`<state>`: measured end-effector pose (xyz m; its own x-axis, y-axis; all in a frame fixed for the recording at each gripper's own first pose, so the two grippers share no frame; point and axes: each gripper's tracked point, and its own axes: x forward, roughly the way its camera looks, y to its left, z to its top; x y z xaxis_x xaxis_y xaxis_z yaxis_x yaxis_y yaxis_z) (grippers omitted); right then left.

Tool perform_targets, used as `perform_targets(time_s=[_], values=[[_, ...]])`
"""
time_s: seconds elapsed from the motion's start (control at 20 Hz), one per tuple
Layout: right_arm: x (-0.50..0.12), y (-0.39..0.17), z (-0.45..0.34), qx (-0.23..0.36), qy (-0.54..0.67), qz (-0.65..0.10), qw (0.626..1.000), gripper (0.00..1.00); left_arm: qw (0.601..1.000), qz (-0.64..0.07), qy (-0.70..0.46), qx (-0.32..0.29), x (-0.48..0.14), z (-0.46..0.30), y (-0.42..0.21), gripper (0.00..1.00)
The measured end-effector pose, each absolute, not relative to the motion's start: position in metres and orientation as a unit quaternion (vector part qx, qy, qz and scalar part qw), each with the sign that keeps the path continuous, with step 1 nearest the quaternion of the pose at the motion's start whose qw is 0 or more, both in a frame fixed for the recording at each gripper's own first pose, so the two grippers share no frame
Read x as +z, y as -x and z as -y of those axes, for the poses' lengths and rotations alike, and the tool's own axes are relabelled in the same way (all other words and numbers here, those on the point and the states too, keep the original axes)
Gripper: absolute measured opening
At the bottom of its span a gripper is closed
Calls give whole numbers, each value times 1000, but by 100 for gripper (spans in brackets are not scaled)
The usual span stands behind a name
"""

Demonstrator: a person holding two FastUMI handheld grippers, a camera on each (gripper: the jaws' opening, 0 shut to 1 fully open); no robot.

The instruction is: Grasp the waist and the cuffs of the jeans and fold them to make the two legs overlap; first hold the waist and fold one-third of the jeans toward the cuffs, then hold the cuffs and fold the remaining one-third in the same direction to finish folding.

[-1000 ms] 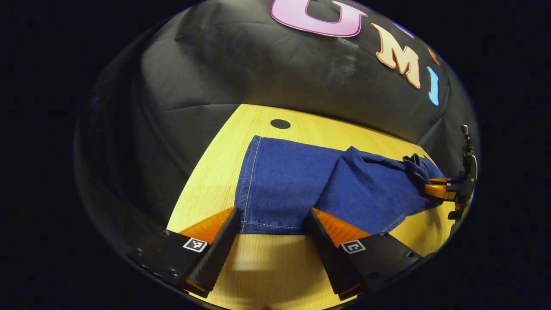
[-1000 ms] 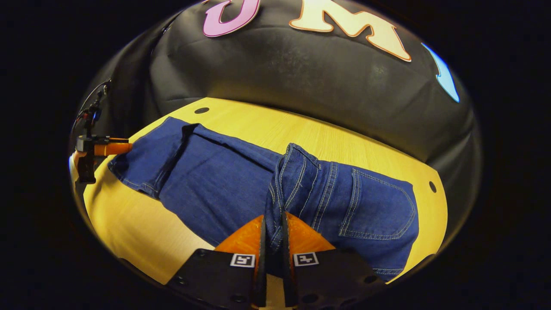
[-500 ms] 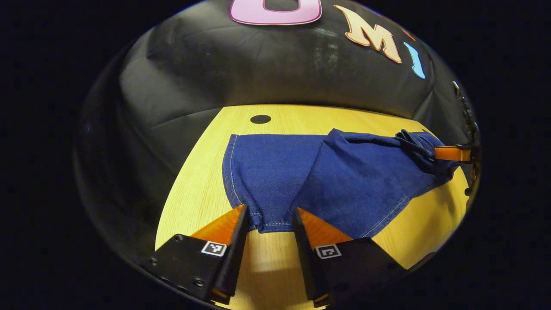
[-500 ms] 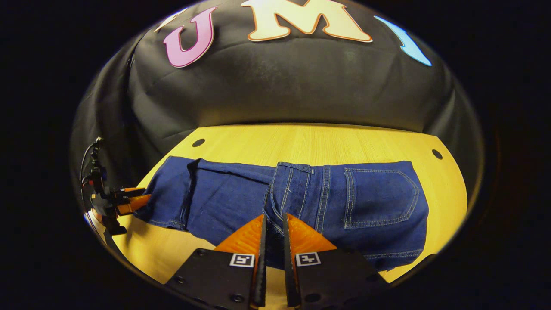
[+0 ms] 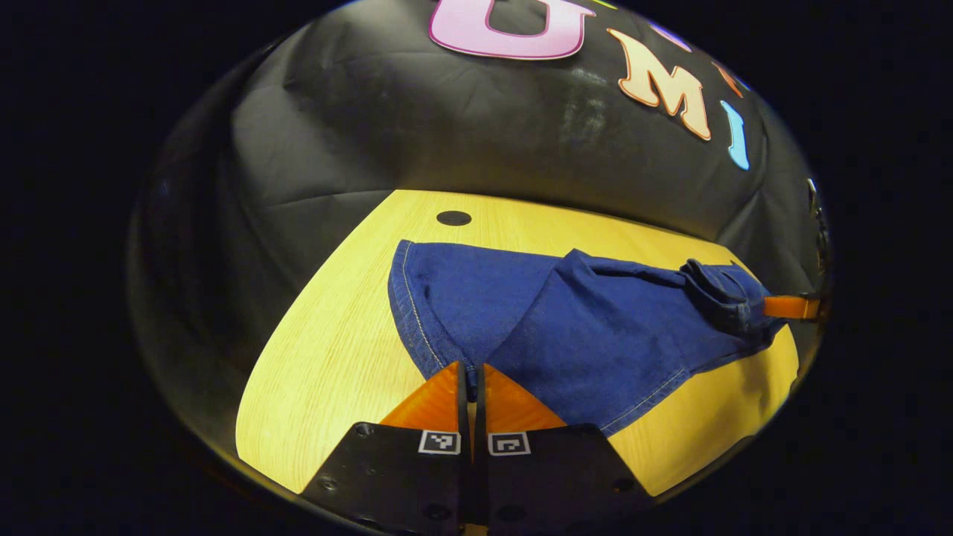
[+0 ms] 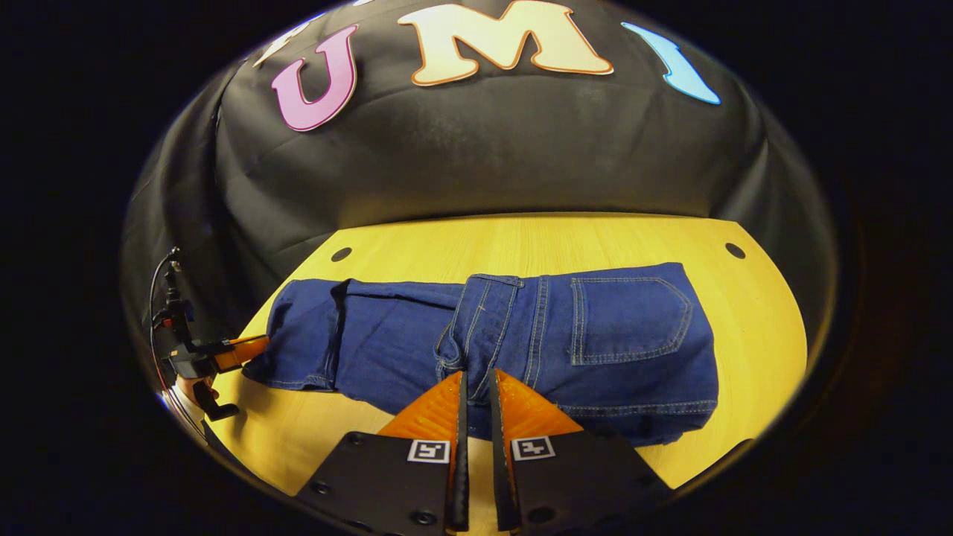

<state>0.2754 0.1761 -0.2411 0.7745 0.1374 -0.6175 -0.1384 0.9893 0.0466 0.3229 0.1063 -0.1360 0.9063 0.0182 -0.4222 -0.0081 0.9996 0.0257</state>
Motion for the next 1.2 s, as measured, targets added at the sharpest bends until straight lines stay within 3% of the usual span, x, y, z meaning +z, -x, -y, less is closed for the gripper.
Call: perform_targets(time_s=[0.2, 0.3, 0.55, 0.6, 0.7, 0.75, 0.8, 1.0, 1.05, 1.1, 1.2], values=[[-234, -271, -166, 64, -9, -325, 944, 16, 983, -171, 44, -57, -94, -52, -332, 0], [-234, -268, -163, 62, -16, -328, 943, 16, 980, -182, 21, -72, -98, -39, -337, 0], [-235, -260, -152, 57, -7, -335, 941, 11, 976, -213, -3, -36, -117, -62, -338, 0], [-236, -259, -151, 57, -6, -337, 940, 16, 977, -210, -14, -25, -112, -75, -336, 5], [-242, -257, -151, 57, -6, -344, 937, 16, 978, -205, -43, 3, -105, -107, -333, 51], [-244, -256, -153, 58, -7, -347, 936, 12, 977, -204, -54, 14, -104, -122, -331, 74], [-245, -256, -155, 59, -7, -348, 935, 16, 976, -209, -61, 18, -107, -134, -330, 97], [-252, -257, -163, 63, -13, -355, 933, 16, 968, -248, -43, -10, -127, -153, -326, 95], [-254, -256, -164, 63, -14, -357, 932, 11, 965, -258, -39, -13, -135, -156, -326, 96], [-254, -256, -165, 63, -15, -359, 931, 16, 963, -267, -37, -15, -141, -158, -327, 96], [-253, -257, -165, 61, -15, -358, 932, 16, 961, -273, -34, -21, -146, -155, -326, 97]])
